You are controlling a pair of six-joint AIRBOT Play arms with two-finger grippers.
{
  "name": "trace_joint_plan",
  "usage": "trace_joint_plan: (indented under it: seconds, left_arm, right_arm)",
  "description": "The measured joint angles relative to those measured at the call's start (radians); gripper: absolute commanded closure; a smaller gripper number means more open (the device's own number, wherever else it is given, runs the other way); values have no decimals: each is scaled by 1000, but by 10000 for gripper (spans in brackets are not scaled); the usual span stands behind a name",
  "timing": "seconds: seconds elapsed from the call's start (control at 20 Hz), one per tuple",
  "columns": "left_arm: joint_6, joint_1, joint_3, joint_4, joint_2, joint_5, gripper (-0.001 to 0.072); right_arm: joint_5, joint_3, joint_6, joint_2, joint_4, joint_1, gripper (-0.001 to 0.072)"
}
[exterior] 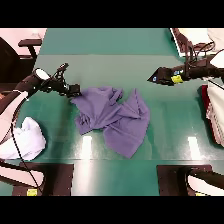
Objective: Fold the shirts.
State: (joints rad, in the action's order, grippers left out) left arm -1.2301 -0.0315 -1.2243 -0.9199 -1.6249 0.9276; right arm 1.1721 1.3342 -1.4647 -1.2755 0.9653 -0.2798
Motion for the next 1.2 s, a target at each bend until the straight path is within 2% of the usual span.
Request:
trace_joint_plan:
  seconds: [0.25,0.45,0.6,0.8,1.05,1.1,1.15,1.2]
  left_arm:
    - [5,-4,-122,5,-2,43,679]
    - [6,-5,-228,7,-2,92,679]
    - [6,-5,-261,6,-2,113,680]
    - [6,-5,-275,6,-3,124,680]
    - [6,-5,-280,7,-3,128,680]
    - [5,-5,-280,7,-3,129,680]
    - [5,-5,-280,7,-3,134,680]
    - [5,-5,-280,7,-3,140,681]
  right_arm:
    - [30,0,0,-72,6,56,261]
    - [31,0,15,-221,-10,77,261]
    - [5,15,46,-341,-75,80,261]
    - [-8,117,69,-485,-134,54,261]
    - [34,265,77,-608,-136,-14,265]
    - [47,288,77,-628,-123,-26,324]
    - [55,306,77,-645,-112,-36,547]
    - [63,324,77,-659,-103,-44,695]
